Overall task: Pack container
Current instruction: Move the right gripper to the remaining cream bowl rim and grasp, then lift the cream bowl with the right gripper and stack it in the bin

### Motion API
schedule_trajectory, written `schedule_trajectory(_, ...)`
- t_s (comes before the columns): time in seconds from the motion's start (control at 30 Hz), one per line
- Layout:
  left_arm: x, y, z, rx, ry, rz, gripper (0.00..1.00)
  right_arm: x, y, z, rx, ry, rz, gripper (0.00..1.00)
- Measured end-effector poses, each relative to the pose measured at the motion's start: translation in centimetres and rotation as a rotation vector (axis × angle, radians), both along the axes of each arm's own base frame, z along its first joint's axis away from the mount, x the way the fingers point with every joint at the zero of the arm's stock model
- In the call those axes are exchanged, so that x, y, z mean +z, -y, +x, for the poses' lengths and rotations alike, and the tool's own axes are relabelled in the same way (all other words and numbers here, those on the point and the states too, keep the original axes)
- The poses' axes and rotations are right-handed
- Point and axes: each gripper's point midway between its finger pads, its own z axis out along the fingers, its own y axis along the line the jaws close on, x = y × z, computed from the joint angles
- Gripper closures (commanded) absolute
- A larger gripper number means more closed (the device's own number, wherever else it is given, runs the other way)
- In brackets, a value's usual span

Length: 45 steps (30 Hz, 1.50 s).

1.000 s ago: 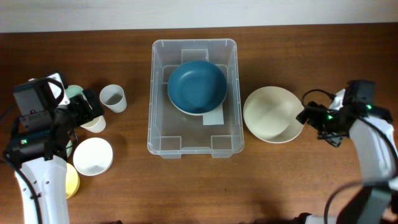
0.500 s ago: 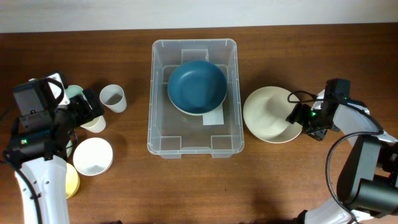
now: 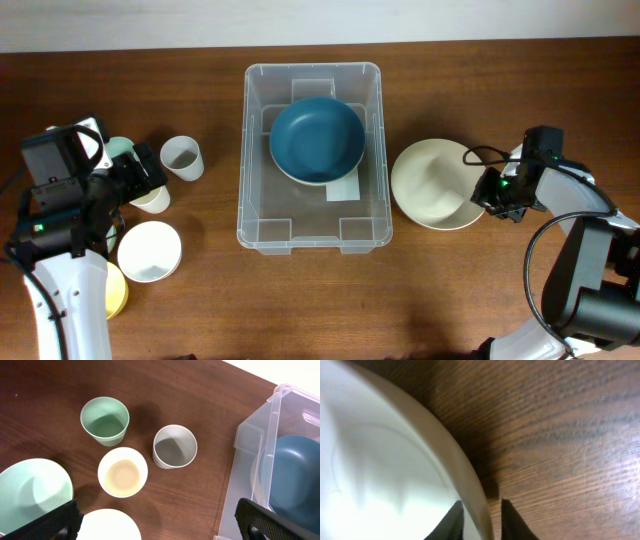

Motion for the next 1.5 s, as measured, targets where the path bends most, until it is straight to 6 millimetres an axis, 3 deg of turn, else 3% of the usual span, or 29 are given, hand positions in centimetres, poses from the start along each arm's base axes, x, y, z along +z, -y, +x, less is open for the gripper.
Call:
schedule_trajectory(0.27, -0.1, 0.0, -0.1, 0.000, -0.003, -0.001, 0.00, 0.0, 0.0, 0.0, -0.002, 0.000, 0.000, 0.96)
schedule_trajectory(0.7, -0.1, 0.0, -0.1, 0.000, -0.004, -0.001, 0.00, 0.1, 0.0, 0.2, -0.020, 0.009, 0.017, 0.96)
schedule_trajectory(0.87, -0.1, 0.0, -0.1, 0.000, -0.004, -0.001, 0.00, 2.3, 0.7, 1.2, -0.057, 0.073, 0.077, 0.96)
schedule_trajectory(0.97, -0.1, 0.0, -0.1, 0.000, -0.004, -0.001, 0.00, 6.3, 1.5, 2.6, -0.061, 0.154, 0.071, 0.96)
schedule_trajectory(1.2, -0.1, 0.0, -0.1, 0.000, -0.004, -0.001, 0.00, 19.3, 0.4, 5.5, 0.031, 0.398, 0.010, 0.96)
schedule_trajectory(1.33, -0.1, 0.0, -0.1, 0.000, -0.004, -0.001, 0.00, 25.4, -2.9, 6.6, 0.140, 0.507, -0.023, 0.96)
schedule_trajectory(1.43, -0.1, 0.0, -0.1, 0.000, -0.004, -0.001, 0.00, 28.5, -6.6, 7.2, 0.242, 0.566, -0.075, 0.96)
schedule_trajectory(1.5, -0.1, 0.0, -0.1, 0.000, -0.004, -0.001, 0.00, 29.5, -8.9, 7.0, 0.304, 0.578, -0.115, 0.96)
